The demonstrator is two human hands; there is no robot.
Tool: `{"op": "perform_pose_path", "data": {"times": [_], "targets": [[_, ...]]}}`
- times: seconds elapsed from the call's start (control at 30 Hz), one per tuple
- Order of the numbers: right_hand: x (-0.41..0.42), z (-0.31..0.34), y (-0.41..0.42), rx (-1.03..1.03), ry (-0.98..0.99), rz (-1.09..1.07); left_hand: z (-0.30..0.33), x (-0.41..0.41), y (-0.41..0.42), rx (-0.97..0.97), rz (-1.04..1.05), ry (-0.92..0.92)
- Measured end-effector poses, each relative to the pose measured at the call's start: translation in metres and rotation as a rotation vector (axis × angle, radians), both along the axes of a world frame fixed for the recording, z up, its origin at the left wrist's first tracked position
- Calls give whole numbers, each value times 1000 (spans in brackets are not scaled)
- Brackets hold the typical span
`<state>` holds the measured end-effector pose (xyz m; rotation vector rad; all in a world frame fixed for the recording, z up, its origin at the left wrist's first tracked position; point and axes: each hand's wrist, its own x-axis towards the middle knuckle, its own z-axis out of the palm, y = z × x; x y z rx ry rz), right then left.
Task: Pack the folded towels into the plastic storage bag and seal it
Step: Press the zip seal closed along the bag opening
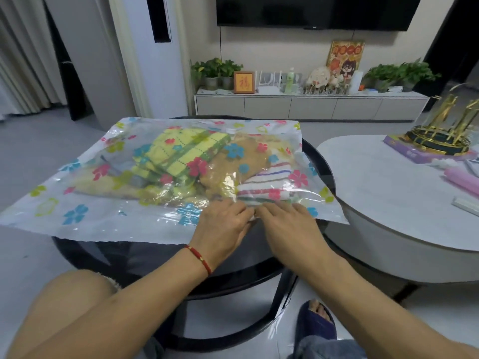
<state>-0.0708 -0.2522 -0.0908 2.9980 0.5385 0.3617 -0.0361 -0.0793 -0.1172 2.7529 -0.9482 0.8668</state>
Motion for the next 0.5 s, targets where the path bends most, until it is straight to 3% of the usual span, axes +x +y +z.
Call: {"op": "perform_pose_path", "data": {"times": [0.27,0.5], "targets": [[-9,-20,-34,241,-211,140,1,-4,46,85,-12,-53],[-23,-32,-44,259,-203,-110,3,-17,131,107,86,-136]]}}
